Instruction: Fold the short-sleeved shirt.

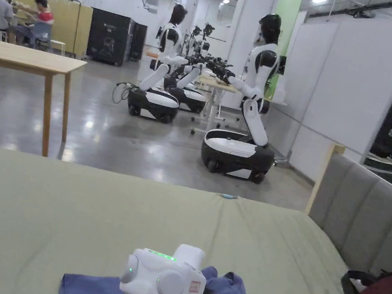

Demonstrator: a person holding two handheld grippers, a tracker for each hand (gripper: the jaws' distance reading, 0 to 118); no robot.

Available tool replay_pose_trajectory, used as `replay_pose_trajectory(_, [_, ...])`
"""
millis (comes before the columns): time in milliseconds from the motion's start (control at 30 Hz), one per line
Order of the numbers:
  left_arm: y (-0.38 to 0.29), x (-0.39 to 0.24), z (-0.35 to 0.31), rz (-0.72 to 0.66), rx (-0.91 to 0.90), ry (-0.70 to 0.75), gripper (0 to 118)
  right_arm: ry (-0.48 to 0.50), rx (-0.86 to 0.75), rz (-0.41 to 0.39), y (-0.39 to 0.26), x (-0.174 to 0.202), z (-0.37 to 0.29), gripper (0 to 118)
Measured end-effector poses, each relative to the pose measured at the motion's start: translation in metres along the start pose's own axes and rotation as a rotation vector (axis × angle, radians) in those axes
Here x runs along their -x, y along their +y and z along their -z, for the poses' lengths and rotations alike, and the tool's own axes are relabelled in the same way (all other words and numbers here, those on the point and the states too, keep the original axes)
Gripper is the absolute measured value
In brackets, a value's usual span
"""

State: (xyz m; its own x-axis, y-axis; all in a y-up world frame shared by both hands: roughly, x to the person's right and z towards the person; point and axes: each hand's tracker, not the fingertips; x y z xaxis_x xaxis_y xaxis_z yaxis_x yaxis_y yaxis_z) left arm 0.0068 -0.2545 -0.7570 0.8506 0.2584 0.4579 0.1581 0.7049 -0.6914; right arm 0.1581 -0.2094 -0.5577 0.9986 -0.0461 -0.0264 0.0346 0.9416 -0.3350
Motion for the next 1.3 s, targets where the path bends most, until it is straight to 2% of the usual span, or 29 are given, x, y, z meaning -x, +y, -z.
replay_pose_trajectory(100, [-0.021, -0.013, 0.064, -0.021, 0.148, 0.047, 2, -0.029, 0.022, 0.032, -0.006, -0.031, 0.001, 1])
replay_pose_trajectory(167, [-0.039, -0.023, 0.085, 0.015, 0.179, 0.104, 2, -0.047, 0.029, 0.045, -0.01, -0.044, 0.002, 1])
replay_pose_trajectory(233, [-0.046, -0.022, 0.09, 0.01, 0.16, 0.105, 3, -0.06, 0.036, 0.048, -0.013, -0.052, 0.003, 1])
replay_pose_trajectory(300, [-0.049, -0.018, 0.082, 0.032, 0.098, 0.102, 11, -0.062, 0.044, 0.052, -0.014, -0.055, 0.005, 1])
replay_pose_trajectory(333, [-0.048, -0.016, 0.075, 0.045, 0.076, 0.114, 27, -0.056, 0.05, 0.048, -0.014, -0.055, 0.006, 1])
replay_pose_trajectory(367, [-0.046, -0.014, 0.06, 0.062, 0.045, 0.136, 51, -0.047, 0.055, 0.038, -0.013, -0.052, 0.008, 1])
replay_pose_trajectory(433, [-0.053, -0.012, 0.008, 0.076, -0.068, 0.133, 77, -0.031, 0.064, 0.004, -0.011, -0.042, 0.01, 1])
replay_pose_trajectory(467, [-0.057, -0.005, -0.023, 0.086, -0.135, 0.126, 108, -0.019, 0.058, -0.013, -0.01, -0.035, 0.009, 1])
replay_pose_trajectory(500, [-0.063, 0.002, -0.055, 0.089, -0.179, 0.161, 111, -0.014, 0.052, -0.023, -0.009, -0.028, 0.01, 1])
replay_pose_trajectory(667, [-0.111, 0.065, -0.194, 0.025, -0.295, 0.315, 111, 0.045, 0.051, -0.063, -0.006, 0.013, 0.017, 1])
replay_pose_trajectory(800, [-0.164, 0.121, -0.257, -0.047, -0.218, 0.491, 110, 0.055, 0.06, -0.068, -0.015, 0.038, 0.025, 1])
replay_pose_trajectory(833, [-0.173, 0.132, -0.268, -0.074, -0.201, 0.492, 106, 0.056, 0.064, -0.062, -0.018, 0.042, 0.027, 1])
replay_pose_trajectory(867, [-0.185, 0.145, -0.275, -0.113, -0.193, 0.464, 77, 0.068, 0.078, -0.05, -0.021, 0.045, 0.028, 1])
replay_pose_trajectory(900, [-0.195, 0.157, -0.278, -0.16, -0.178, 0.453, 28, 0.078, 0.093, -0.035, -0.024, 0.048, 0.029, 1])
replay_pose_trajectory(933, [-0.203, 0.165, -0.274, -0.197, -0.127, 0.515, 0, 0.083, 0.102, -0.032, -0.027, 0.051, 0.03, 1])
replay_pose_trajectory(967, [-0.204, 0.173, -0.275, -0.157, -0.126, 0.551, 0, 0.083, 0.11, -0.038, -0.029, 0.055, 0.031, 1])
replay_pose_trajectory(1100, [-0.202, 0.198, -0.255, -0.22, -0.047, 0.528, 0, 0.091, 0.14, -0.05, -0.036, 0.058, 0.032, 1])
replay_pose_trajectory(1267, [-0.187, 0.242, -0.206, -0.211, -0.017, 0.547, 1, 0.07, 0.156, -0.056, -0.037, 0.044, 0.03, 1])
replay_pose_trajectory(1300, [-0.182, 0.251, -0.195, -0.19, 0.005, 0.575, 20, 0.057, 0.157, -0.062, -0.037, 0.038, 0.031, 1])
